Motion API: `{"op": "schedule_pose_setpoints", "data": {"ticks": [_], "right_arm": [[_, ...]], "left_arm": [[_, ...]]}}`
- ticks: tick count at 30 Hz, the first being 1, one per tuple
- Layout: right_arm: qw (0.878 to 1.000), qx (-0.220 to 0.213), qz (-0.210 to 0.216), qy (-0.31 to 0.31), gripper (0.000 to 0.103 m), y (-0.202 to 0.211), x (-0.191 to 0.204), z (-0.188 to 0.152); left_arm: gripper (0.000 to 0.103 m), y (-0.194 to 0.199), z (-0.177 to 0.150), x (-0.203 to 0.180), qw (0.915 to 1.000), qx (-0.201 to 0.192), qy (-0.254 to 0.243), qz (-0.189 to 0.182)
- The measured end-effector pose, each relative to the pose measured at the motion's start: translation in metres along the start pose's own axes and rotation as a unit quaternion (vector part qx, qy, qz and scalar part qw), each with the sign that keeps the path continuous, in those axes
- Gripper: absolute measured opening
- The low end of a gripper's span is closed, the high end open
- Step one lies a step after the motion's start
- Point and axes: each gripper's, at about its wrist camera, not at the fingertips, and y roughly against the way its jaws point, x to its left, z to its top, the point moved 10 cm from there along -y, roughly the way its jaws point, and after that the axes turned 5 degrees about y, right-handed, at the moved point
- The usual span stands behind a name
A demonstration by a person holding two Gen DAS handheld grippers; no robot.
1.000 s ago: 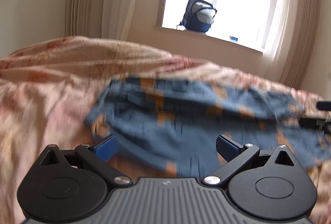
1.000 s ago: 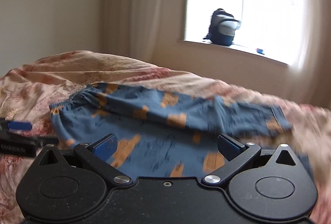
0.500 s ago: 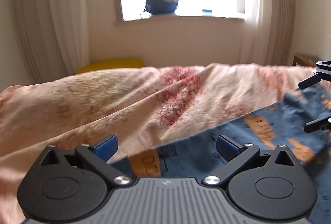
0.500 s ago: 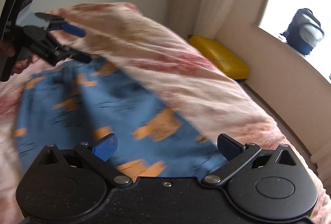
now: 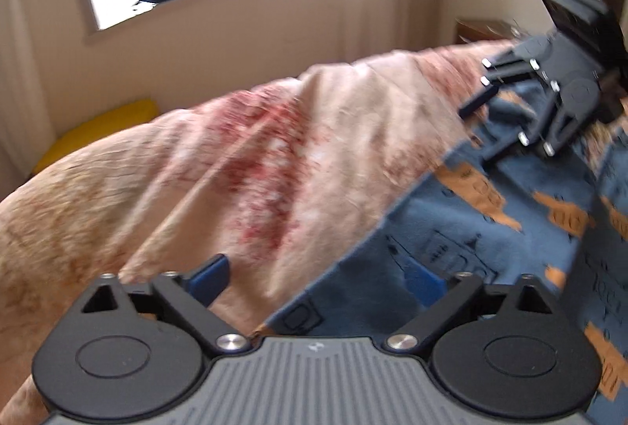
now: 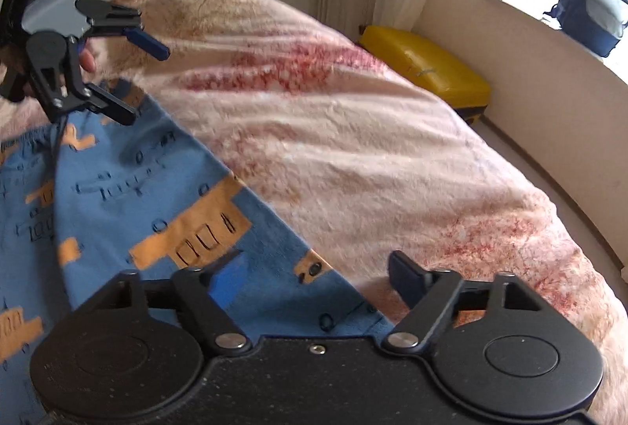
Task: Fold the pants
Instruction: 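Grasp the waistband corners of the blue pants with both grippers, then lift the pants by the waistband with both grippers and fold toward the hems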
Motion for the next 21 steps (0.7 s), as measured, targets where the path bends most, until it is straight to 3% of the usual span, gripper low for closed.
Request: {"op": "schedule_pose_setpoints", "data": {"ticks": [3, 6, 10, 14, 16, 21], "right_arm": [[1.000, 0.003, 0.011, 0.003, 0.056, 0.001, -0.001, 0.000], [1.000, 0.008, 0.017, 0.015, 0.036, 0.002, 0.002, -0.001], [0.999, 0.012, 0.013, 0.027, 0.017, -0.001, 0.009, -0.003], [0.999, 0.008, -0.002, 0.034, 0.007, 0.004, 0.015, -0.005], [0.999, 0.003, -0.010, 0.036, 0.006, 0.008, 0.018, -0.007], [0.999, -0.008, -0.030, 0.035, 0.002, 0.009, 0.021, -0.009]], "left_arm": [[0.069, -0.011, -0.005, -0.003, 0.9993, 0.035, -0.009, -0.010], [0.059, -0.013, -0.004, -0.006, 0.9986, 0.048, -0.020, -0.013], [0.026, -0.010, -0.003, -0.004, 0.9975, 0.065, -0.027, 0.006], [0.016, -0.002, -0.005, -0.013, 0.9961, 0.068, -0.055, 0.008], [0.005, -0.001, -0.009, -0.017, 0.9951, 0.076, -0.062, 0.005], [0.000, 0.004, -0.010, -0.023, 0.9948, 0.066, -0.070, 0.032]]}}
